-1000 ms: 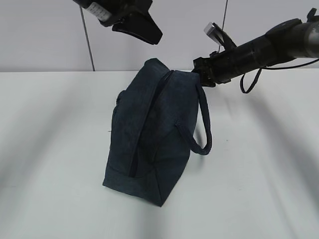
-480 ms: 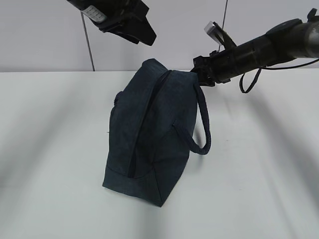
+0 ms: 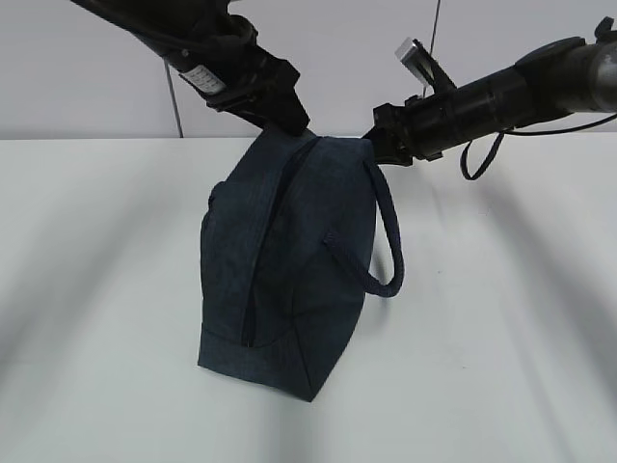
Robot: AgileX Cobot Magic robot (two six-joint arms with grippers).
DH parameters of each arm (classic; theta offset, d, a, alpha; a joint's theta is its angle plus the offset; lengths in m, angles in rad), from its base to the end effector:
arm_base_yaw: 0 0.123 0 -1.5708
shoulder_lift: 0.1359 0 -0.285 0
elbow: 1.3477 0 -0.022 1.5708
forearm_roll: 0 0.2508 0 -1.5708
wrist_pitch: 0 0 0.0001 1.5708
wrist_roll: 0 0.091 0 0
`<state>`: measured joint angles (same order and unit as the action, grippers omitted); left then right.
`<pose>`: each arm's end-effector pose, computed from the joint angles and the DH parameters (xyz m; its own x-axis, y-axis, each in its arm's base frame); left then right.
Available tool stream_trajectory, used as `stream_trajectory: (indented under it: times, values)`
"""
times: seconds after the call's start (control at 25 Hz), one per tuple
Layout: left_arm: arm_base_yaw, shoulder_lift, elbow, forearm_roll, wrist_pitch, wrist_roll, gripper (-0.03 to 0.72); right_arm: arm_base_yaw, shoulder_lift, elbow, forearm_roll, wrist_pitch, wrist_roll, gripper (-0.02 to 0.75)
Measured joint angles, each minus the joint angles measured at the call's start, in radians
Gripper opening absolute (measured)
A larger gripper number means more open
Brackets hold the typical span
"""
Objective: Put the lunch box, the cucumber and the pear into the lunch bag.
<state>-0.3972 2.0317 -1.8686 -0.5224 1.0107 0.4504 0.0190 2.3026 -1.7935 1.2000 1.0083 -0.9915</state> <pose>0.4047 -0.2115 0.2913 -0.6919 0.4406 -0.5720 0.6682 0.6909 -0.2760 0.4865 0.0811 0.1793 -0.7845 -0.0460 -0.6185 -0.5147 0.6047 0.6078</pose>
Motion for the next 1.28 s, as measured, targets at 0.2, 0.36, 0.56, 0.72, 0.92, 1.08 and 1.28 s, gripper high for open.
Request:
stream_trajectory:
  times: [0.2, 0.36, 0.56, 0.72, 0.92, 1.08, 1.28]
  values:
    - [0.0, 0.002, 0.0, 0.0, 0.0, -0.001, 0.106, 0.0, 0.0, 0.0, 0.002, 0.002, 0.0, 0.0]
    - [0.0, 0.003, 0.0, 0.001, 0.0, 0.001, 0.022, 0.0, 0.0, 0.0, 0.002, 0.002, 0.0, 0.0]
    - [0.0, 0.006, 0.0, -0.012, 0.004, 0.026, 0.015, 0.0, 0.0, 0.0, 0.002, 0.002, 0.0, 0.0]
    - [0.0, 0.006, 0.0, -0.048, 0.012, 0.066, 0.015, 0.0, 0.0, 0.0, -0.002, -0.002, 0.0, 0.0]
    - [0.0, -0.002, 0.0, -0.079, 0.017, 0.1, 0.014, 0.0, 0.0, 0.0, -0.017, -0.02, 0.0, 0.0]
    - [0.0, -0.025, 0.0, -0.071, 0.024, 0.11, 0.014, 0.0, 0.0, 0.0, -0.01, -0.031, 0.0, 0.0]
    - [0.0, -0.043, 0.0, -0.073, 0.026, 0.135, 0.014, 0.0, 0.0, -0.002, -0.005, -0.031, 0.0, 0.0]
